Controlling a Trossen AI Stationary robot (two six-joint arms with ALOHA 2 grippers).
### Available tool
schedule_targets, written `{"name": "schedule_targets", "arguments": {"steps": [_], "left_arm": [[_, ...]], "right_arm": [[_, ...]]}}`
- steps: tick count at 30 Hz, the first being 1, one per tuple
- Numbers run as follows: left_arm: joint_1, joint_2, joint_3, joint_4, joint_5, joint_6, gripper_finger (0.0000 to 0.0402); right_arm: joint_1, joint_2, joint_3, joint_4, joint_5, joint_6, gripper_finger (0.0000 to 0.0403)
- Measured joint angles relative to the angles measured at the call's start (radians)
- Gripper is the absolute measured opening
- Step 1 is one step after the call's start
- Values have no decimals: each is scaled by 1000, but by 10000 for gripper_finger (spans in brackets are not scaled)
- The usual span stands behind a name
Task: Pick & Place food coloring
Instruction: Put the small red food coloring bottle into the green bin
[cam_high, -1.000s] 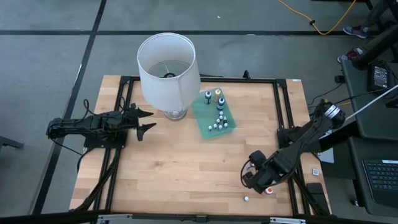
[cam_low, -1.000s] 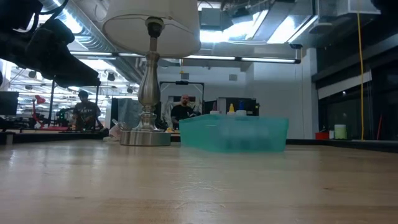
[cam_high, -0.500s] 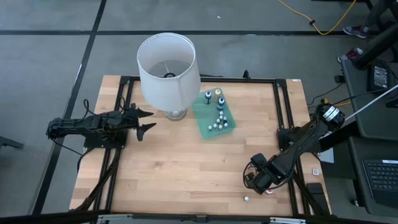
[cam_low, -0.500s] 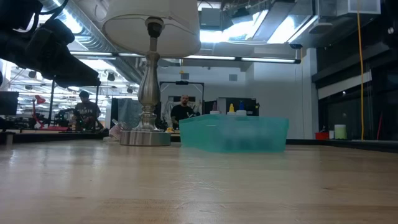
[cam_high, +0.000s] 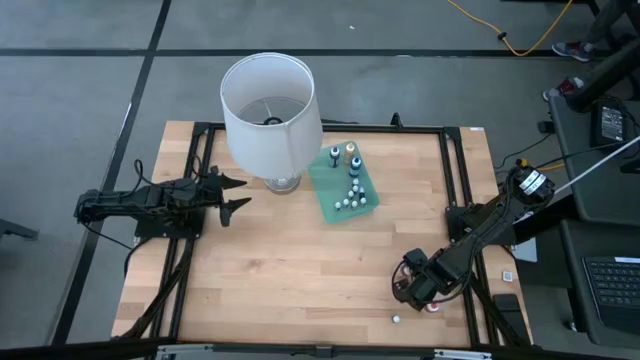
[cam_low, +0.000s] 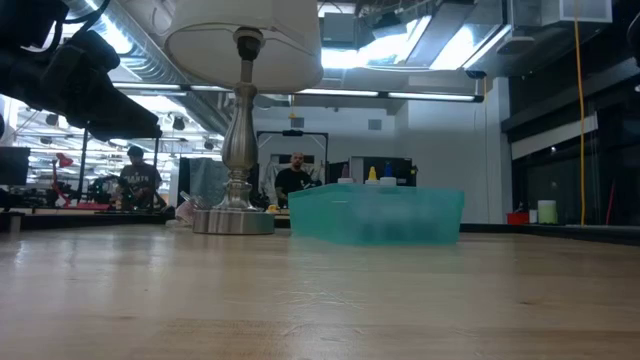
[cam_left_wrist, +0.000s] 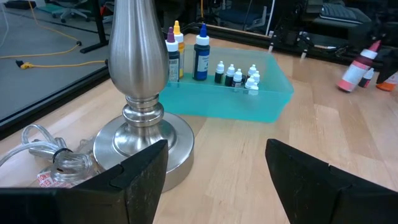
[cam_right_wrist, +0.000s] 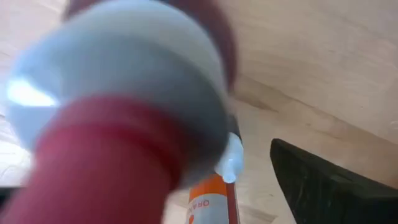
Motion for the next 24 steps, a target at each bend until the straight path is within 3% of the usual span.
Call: {"name": "schedule_targets", "arguments": {"steps": [10,24], "left_arm": [[0,0,0,0,0,0,265],[0,0,0,0,0,0,267]], "right_arm": [[0,0,0,14,-17,-2,208],[0,0,1,11,-17,-3,127]]}}
